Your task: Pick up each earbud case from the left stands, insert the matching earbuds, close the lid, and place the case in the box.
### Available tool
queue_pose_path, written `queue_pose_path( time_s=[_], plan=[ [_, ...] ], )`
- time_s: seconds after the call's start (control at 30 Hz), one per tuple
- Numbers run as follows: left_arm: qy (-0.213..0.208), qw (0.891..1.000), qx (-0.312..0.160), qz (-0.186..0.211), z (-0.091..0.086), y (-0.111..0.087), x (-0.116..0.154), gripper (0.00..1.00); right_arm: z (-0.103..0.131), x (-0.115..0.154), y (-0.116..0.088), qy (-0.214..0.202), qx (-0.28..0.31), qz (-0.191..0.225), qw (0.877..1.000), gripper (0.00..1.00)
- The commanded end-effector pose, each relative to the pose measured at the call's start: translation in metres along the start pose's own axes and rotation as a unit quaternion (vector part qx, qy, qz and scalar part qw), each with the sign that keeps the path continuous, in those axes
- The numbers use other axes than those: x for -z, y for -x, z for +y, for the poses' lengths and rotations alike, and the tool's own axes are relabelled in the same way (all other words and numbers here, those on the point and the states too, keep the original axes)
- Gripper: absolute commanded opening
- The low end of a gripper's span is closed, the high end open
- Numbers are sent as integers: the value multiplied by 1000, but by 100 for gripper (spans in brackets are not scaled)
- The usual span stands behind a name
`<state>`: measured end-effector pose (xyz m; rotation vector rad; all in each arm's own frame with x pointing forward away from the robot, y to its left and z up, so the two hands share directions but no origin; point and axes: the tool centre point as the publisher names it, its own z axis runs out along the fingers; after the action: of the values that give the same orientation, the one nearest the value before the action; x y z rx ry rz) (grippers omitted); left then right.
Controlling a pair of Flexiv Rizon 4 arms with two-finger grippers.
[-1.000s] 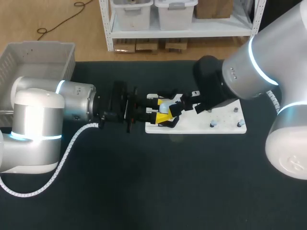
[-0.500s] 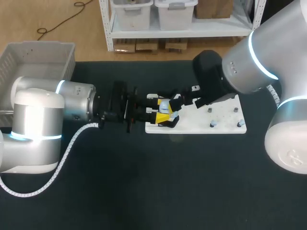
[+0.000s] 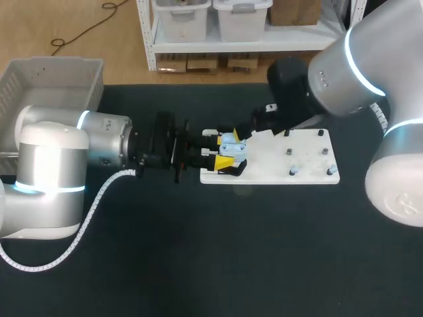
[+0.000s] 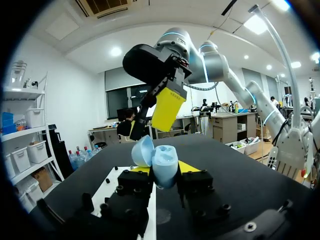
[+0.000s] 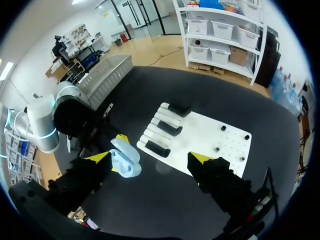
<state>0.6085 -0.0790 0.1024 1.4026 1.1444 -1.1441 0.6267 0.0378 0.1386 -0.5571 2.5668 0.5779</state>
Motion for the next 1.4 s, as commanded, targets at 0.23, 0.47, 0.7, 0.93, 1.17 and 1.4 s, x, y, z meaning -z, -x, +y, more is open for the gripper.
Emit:
queue_pose_path(
  time_s=[0.23, 0.47, 0.7, 0.93, 1.17, 1.4],
  plan=[
    [-1, 1000, 0, 0, 1, -1, 0, 0, -22, 34, -12, -47, -12, 1, 999, 100],
    [-1, 1000, 0, 0, 1, -1, 0, 0, -56, 60, -25, -137, -21, 40, 990, 100],
    [-1, 1000, 0, 0, 1, -1, 0, 0, -96, 75, -41, -200, -38, 71, 977, 100],
    [-1, 1000, 0, 0, 1, -1, 0, 0, -122, 69, -62, -214, -37, 113, 970, 100],
    [-1, 1000, 0, 0, 1, -1, 0, 0, -136, 56, -76, -197, -15, 161, 967, 100],
    [-1, 1000, 0, 0, 1, -1, 0, 0, -148, 41, -81, -177, -6, 195, 965, 100]
  ],
)
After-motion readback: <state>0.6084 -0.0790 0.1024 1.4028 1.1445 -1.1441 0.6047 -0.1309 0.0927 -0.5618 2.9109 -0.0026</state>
